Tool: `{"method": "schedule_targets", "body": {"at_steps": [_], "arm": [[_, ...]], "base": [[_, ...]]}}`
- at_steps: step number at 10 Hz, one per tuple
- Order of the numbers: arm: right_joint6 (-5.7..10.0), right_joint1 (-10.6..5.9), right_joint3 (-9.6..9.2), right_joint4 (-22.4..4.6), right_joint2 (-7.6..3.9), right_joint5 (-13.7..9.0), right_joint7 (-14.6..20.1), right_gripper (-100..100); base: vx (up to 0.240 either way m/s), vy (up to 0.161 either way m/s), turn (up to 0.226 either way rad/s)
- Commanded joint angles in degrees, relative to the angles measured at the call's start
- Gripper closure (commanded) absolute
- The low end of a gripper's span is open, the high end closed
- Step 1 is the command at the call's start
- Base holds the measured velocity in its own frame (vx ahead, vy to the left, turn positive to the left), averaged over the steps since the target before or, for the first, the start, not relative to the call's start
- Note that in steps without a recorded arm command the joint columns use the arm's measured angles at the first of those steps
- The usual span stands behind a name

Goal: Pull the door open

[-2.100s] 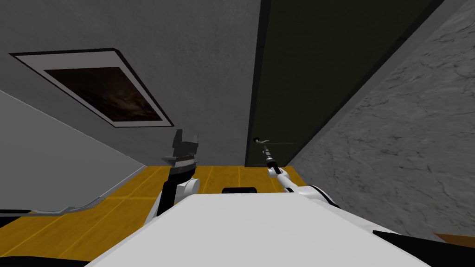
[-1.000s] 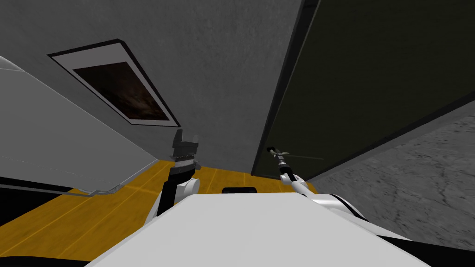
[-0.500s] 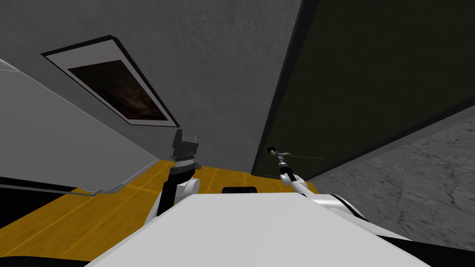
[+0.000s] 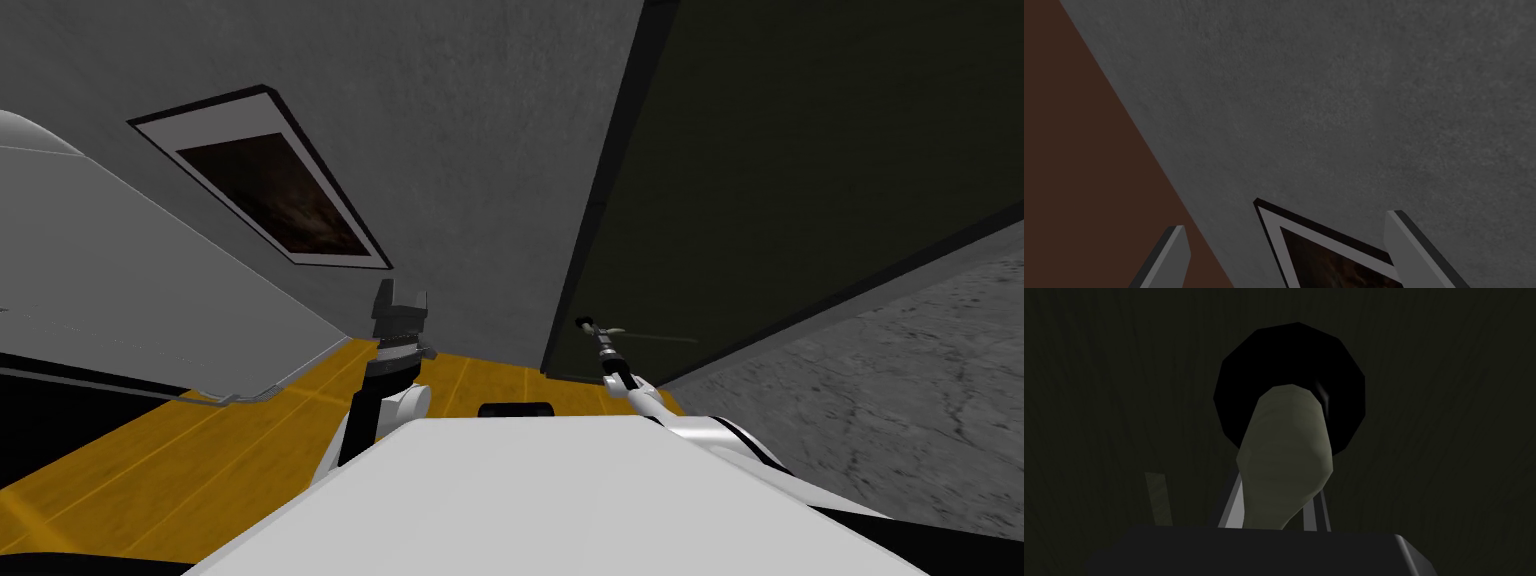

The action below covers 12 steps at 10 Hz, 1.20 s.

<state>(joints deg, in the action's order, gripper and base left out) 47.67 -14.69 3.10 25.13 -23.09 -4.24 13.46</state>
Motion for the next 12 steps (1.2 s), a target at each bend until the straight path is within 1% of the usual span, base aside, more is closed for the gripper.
{"method": "schedule_targets", "body": {"at_steps": [1,3,4,5,6,8,9,10,12], "arm": [[0.35,-0.11,-0.84,-0.32,0.22,0.36,0.33,100],[0.86,-0.69,-2.00,-0.85,0.21,0.81,0.95,100],[0.86,-0.69,-2.00,-0.47,0.21,0.81,0.95,100],[0.86,-0.69,-2.00,-0.85,0.21,0.81,0.95,100],[1.39,-1.30,-3.20,-1.40,0.21,1.27,1.59,100],[1.52,-1.44,-3.47,-1.53,0.21,1.37,1.73,100],[1.52,-1.44,-3.47,-1.53,0.21,1.37,1.73,100],[1.96,-1.94,-4.45,-1.97,0.21,1.74,2.25,100],[2.23,-2.24,-5.03,-2.23,0.21,1.96,2.55,100]], "base": [[-0.190,-0.043,0.070],[-0.201,-0.066,0.099],[-0.154,-0.071,0.047],[-0.056,-0.025,-0.001],[-0.129,-0.064,0.114],[-0.158,-0.078,0.074],[-0.039,-0.030,-0.001],[-0.127,-0.102,0.097],[-0.202,-0.123,0.091]]}}
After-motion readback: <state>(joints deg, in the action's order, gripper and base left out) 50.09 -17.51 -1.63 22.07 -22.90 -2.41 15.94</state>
